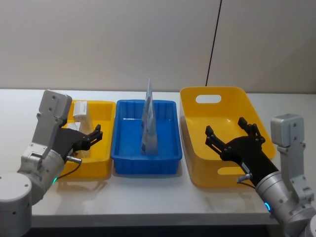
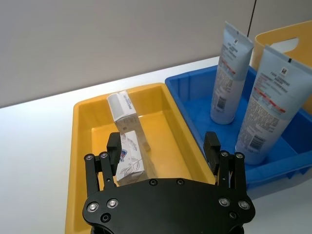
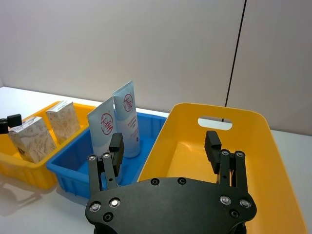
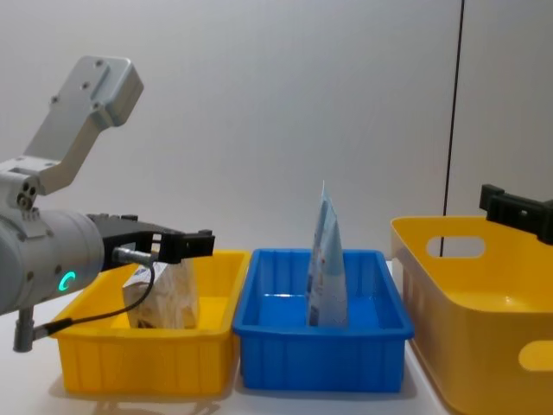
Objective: Bimanual collaborative sorting of washing and personal care products
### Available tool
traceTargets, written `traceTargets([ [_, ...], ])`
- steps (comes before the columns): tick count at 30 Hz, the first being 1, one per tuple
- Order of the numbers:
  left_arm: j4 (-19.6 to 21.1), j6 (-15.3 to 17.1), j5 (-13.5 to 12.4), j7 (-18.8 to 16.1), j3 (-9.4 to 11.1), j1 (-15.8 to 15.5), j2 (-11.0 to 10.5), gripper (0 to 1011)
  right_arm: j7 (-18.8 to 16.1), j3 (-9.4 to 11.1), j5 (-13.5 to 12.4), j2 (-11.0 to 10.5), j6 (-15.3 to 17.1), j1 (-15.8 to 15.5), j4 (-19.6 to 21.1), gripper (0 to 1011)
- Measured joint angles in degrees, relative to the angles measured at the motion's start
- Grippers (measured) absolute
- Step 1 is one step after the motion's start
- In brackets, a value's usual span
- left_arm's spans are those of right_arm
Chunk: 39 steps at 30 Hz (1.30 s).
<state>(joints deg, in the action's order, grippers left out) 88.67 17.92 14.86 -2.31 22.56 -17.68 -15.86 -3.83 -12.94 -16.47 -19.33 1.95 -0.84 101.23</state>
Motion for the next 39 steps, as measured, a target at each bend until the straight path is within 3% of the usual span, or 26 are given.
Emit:
traceTargets([
  [22,-4.13,2.46,0.12,0.28,-1.72,-0.96,0.89,1001,0.0,0.0,0.0,0.0,0.0,0.0,0.0,1002],
  [39,-9.91,1.01,0.36,2.23,-2.97,-3.1,1.99,1001,0.0,0.0,0.0,0.0,0.0,0.0,0.0,1002],
])
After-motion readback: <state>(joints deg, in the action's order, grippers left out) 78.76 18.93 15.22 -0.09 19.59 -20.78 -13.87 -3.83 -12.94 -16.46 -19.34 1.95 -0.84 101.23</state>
